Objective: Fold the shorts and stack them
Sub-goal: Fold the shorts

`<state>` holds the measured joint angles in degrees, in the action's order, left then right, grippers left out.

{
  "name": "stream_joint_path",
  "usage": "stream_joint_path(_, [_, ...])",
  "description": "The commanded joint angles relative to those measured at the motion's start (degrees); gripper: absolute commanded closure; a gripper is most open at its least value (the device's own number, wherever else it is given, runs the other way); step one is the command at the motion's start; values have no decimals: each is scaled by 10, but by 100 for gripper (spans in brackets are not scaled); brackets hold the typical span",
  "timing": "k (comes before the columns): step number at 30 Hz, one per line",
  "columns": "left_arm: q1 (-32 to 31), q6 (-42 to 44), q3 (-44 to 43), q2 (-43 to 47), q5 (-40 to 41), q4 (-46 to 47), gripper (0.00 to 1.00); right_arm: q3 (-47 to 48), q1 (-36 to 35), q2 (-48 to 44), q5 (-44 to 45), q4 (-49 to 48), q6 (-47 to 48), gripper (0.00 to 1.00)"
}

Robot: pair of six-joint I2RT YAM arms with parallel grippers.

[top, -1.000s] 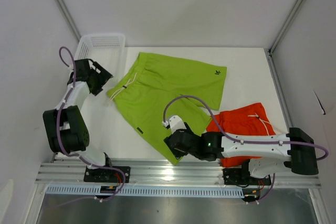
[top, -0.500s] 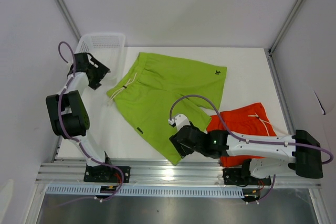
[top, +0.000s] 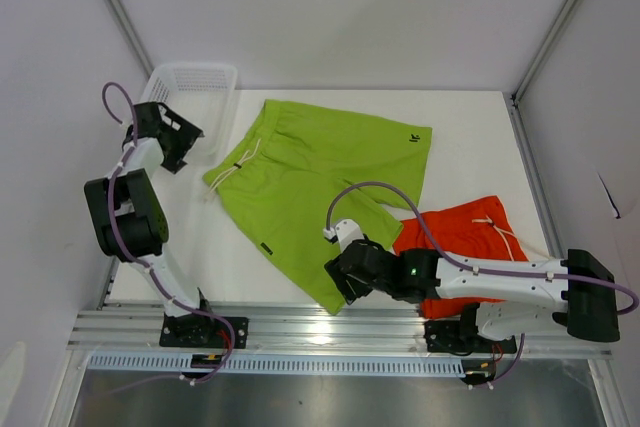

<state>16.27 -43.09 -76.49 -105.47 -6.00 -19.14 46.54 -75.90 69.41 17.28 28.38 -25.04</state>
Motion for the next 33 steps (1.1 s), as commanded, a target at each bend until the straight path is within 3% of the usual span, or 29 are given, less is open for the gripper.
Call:
stream_joint_path(1, [-7, -9, 23, 40, -34, 59, 3, -2, 0, -11, -8, -26, -7, 31])
stream_joint_path(8, [-9, -17, 122, 148, -41, 103, 1, -3, -7, -3, -12, -34, -12, 31])
stream_joint_path(15, [-8, -24, 52, 77, -8, 32, 11, -11, -18, -37, -10, -32, -24, 31])
stream_joint_path(22, [-4, -110, 20, 26, 27, -14, 21, -12, -21, -56, -7, -20, -30, 32])
stream_joint_path(25, [-3, -159, 20, 30, 59, -40, 21, -15, -21, -56, -7, -23, -32, 32])
stream_joint_path(28, [-2, -217, 31, 44, 115, -49, 32, -17, -22, -52, -9, -26, -35, 32])
stream_joint_path(33, [9, -270, 55, 53, 123, -29, 62, -18, -23, -52, -13, -27, -37, 32])
